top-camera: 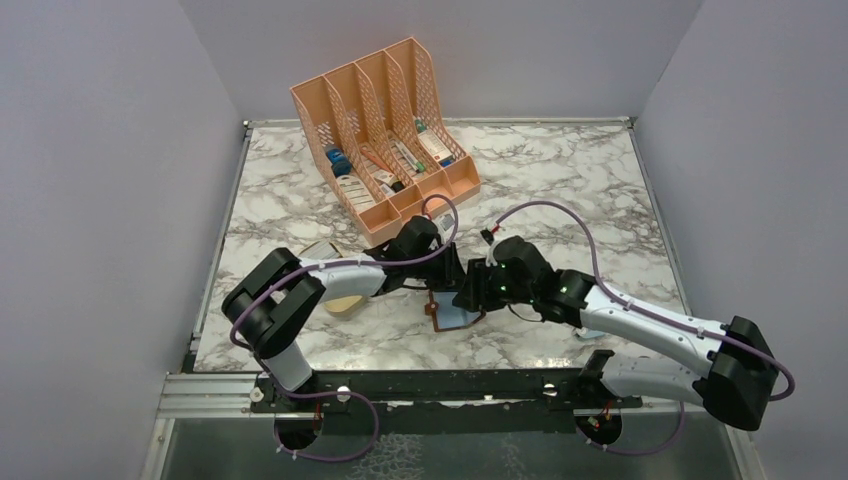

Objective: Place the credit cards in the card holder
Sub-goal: Open the card holder at the center of the board.

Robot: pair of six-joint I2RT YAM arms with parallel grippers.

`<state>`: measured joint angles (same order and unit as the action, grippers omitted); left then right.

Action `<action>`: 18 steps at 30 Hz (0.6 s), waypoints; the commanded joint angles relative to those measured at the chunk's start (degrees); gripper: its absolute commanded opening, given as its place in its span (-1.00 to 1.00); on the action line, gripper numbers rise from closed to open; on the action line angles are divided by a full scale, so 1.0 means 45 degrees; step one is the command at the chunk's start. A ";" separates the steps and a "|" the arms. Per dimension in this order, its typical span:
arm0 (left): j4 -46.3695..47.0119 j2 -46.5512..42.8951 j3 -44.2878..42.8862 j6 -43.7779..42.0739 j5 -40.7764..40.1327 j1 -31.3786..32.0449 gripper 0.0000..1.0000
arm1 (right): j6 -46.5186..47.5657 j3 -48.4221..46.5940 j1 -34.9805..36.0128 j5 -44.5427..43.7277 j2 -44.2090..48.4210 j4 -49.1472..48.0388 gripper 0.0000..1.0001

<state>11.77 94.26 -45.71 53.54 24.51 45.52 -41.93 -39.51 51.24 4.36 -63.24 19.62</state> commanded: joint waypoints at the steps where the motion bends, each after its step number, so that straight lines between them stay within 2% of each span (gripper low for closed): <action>1: 0.0581 0.0449 -0.0438 0.0097 0.0381 0.0080 -0.51 | 0.0311 0.0244 0.0155 -0.0419 -0.0306 -0.0585 -0.14; 7: -0.0415 0.0052 -0.0855 -0.0315 -0.0687 0.0079 -0.53 | 0.0292 0.0416 0.0155 -0.1623 -0.1153 -0.0225 -0.12; 10: -0.2081 -0.0396 -0.1589 -0.1072 -0.1822 0.0046 -0.52 | 0.0160 0.0416 0.0156 -0.2208 -0.1635 -0.0061 -0.08; 15: -0.5619 -0.1308 -0.2657 -0.2414 -0.4052 -0.0449 -0.27 | -0.0064 0.0275 0.0155 -0.2816 -0.2357 0.0143 -0.02; 18: -0.7234 -0.2297 -0.2794 -0.3327 -0.5014 -0.1298 -0.15 | -0.0081 0.0223 0.0155 -0.2901 -0.2616 0.0123 0.00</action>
<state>-6.68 90.54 -56.18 45.87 12.10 44.05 -41.76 -38.04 51.59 -4.97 -73.71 19.92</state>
